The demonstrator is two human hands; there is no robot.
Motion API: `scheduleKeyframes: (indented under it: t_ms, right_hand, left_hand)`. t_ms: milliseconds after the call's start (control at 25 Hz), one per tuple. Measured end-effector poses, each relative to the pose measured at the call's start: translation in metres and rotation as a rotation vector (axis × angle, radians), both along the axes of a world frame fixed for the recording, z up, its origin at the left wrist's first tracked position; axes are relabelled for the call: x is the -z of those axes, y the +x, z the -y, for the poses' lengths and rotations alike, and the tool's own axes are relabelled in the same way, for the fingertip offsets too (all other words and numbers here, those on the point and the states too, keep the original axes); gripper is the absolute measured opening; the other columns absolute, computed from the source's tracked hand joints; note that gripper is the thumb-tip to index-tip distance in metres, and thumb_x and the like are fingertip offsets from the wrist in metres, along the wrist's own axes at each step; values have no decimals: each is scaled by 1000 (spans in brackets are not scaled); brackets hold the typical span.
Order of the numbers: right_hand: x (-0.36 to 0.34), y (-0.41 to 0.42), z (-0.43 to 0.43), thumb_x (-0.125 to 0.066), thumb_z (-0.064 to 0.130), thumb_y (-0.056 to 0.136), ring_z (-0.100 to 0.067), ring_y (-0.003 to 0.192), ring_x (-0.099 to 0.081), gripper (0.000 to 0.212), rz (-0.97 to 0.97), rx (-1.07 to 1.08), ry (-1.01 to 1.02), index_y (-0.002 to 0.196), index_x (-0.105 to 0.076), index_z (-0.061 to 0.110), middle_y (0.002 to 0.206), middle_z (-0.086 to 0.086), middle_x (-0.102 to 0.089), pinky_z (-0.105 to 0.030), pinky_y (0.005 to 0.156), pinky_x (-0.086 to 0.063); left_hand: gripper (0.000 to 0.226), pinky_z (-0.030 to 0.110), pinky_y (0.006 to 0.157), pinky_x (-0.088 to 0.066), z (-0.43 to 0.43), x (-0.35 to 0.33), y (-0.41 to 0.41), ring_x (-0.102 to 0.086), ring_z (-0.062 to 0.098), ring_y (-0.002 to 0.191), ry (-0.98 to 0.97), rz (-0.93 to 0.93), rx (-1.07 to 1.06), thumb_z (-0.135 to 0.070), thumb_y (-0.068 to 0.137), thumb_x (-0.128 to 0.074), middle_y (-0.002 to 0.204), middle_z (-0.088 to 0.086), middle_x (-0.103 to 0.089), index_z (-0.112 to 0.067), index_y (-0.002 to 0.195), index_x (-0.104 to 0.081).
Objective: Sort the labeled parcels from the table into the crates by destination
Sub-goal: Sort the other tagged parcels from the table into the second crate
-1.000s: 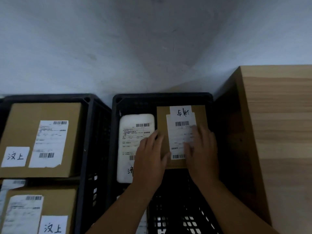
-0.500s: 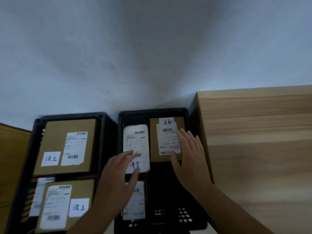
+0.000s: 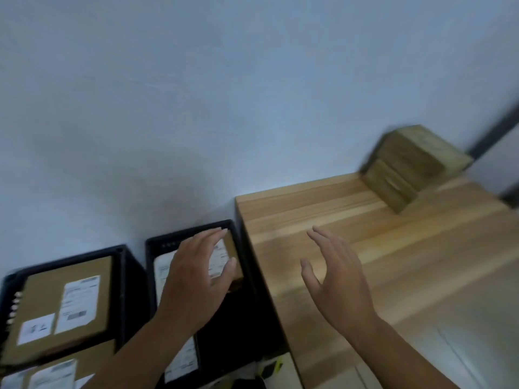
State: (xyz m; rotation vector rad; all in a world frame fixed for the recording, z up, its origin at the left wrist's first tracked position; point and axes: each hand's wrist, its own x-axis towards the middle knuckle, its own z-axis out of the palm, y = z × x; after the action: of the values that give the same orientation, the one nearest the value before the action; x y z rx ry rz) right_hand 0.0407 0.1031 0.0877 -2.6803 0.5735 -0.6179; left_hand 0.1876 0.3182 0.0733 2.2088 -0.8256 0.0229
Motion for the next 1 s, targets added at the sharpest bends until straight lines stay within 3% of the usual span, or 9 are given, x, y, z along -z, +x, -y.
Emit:
scheduleKeyframes:
  t_ms: [160,520,720,1000]
  right_hand:
    - [-37,-77,6,-71,28,90,-12,128,-52,45,48,147,-46,132,-61,18,134,7,-60,-32,110,-42]
    - [-64,-200,75,-76,26,88,-19,124,-58,42,145,374,-95,128,-66,14,130,2,-63,-33,109,-42]
    - [-57,-261,162,-76,27,87,-15,121,-58,42,210,406,-89,127,-65,18,128,5,-63,-31,107,-43]
    - [-54,-331,295,-69,31,90,-13,119,-58,38,227,353,-100,126,-65,19,126,7,-63,-23,105,-39]
  left_hand:
    - [51,39,113,-38,45,-28,-59,-41,5,131,-63,25,141,-41,93,-63,139,-17,-49,-32,140,-49]
    - [47,18,101,-31,181,-59,-168,-35,-11,121,-71,163,398,-49,91,-58,128,-35,-40,-43,136,-45]
    - [44,29,101,-43,275,-65,-225,-51,4,117,-122,213,438,-43,85,-60,126,-17,-57,-26,126,-61]
    - [42,37,104,-44,402,-64,-295,-50,8,121,-91,167,380,-42,88,-60,130,-14,-56,-27,128,-60]
